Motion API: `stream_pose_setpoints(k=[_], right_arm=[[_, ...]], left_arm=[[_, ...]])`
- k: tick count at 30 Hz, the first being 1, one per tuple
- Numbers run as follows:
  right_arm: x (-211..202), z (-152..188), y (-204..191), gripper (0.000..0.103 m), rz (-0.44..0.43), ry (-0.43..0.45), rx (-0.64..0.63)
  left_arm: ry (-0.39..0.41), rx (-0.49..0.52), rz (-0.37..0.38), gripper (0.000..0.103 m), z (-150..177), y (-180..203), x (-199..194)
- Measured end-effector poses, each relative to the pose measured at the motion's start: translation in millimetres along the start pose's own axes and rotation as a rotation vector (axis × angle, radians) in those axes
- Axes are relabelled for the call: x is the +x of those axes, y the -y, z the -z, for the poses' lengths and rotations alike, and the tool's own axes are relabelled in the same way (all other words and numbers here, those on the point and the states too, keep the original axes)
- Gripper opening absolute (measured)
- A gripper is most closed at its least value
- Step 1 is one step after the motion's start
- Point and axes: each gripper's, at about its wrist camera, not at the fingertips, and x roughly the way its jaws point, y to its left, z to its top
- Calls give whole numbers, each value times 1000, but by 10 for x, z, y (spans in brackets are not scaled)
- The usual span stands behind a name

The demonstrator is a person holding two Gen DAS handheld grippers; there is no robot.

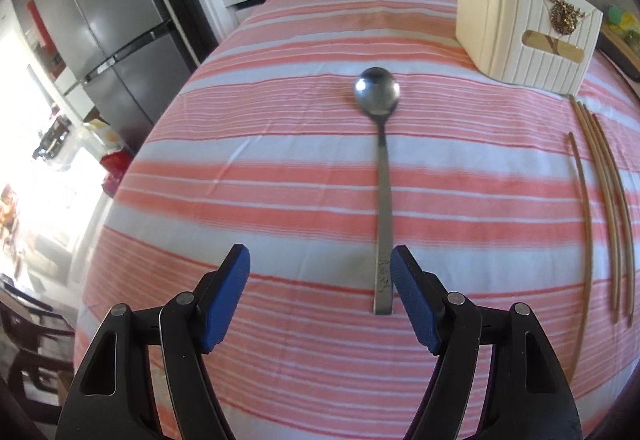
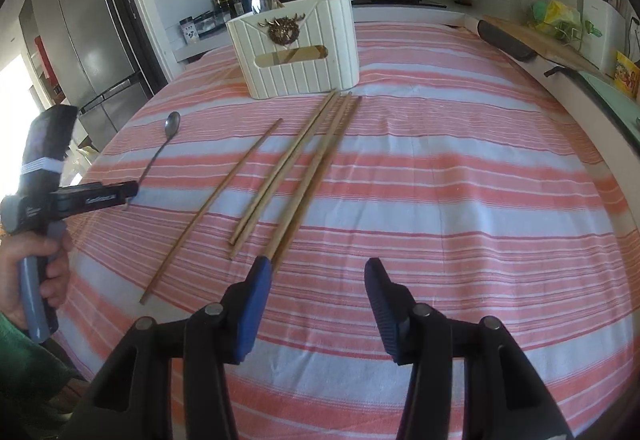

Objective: Organize utensils
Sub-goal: 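Move the open left tool toward the spoon handle on the cloth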

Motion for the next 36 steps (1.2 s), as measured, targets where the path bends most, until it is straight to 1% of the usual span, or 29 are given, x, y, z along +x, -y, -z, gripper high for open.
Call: stream_pose_setpoints(k=[1, 2, 3, 4, 6, 7, 9, 10, 13, 14, 16, 19, 24, 25, 26, 27, 28, 30, 31, 32, 34, 35, 36], right_arm=[[40, -31, -4, 48, 9, -7, -1], [79, -64, -7, 48, 6, -13, 0], [122, -107, -12, 44, 2, -17, 7], [169, -145, -24, 35, 9, -25, 7], [285, -222, -63, 24, 28, -35, 1], [345, -251, -77, 20, 36, -43, 1], [466, -288, -96, 16, 38, -70, 6], [477, -304, -101, 16, 42, -58, 12], [506, -353, -129, 11, 26, -77, 18], [513, -358, -148, 11, 26, -83, 15], [528, -358, -208, 11, 60, -86, -28], [538, -379, -224, 11, 80, -97, -50], [623, -483, -302, 11, 149, -77, -129], [624, -490, -306, 10, 182, -70, -138], [619, -482, -294, 4, 222, -73, -139], [622, -448, -246, 0, 237, -88, -120], [597, -399, -182, 0, 233, -90, -89], [487, -298, -118, 0, 276, -86, -81], [428, -253, -75, 0, 272, -93, -63], [362, -222, -19, 1, 249, -96, -30], [190, -218, 101, 2, 146, -54, 62], [143, -251, 137, 2, 112, -43, 91], [143, -306, 163, 5, 84, -45, 104]], left_arm=[[-2, -9, 5, 74, 23, -58, -17], [-5, -24, 28, 74, 39, -106, -36], [-5, -44, 64, 74, 55, -165, -67], [-5, -65, 106, 74, 69, -214, -100], [6, -98, 170, 75, 67, -258, -145], [15, -106, 189, 76, 83, -280, -186], [34, -114, 207, 77, 117, -314, -258], [42, -117, 212, 77, 133, -331, -285], [51, -122, 221, 78, 185, -372, -325], [51, -125, 225, 78, 210, -390, -330], [45, -134, 228, 78, 248, -430, -300], [32, -147, 234, 78, 300, -451, -290], [39, -136, 254, 78, 336, -393, -329], [42, -131, 255, 78, 337, -387, -348], [46, -127, 256, 78, 339, -396, -369], [50, -125, 255, 78, 345, -413, -387], [53, -126, 252, 78, 350, -436, -400], [54, -133, 244, 80, 357, -498, -406], [52, -138, 242, 80, 357, -527, -401], [49, -144, 245, 80, 355, -553, -394], [46, -156, 250, 80, 344, -579, -368], [44, -160, 252, 80, 335, -576, -355], [42, -162, 257, 80, 324, -562, -343]])
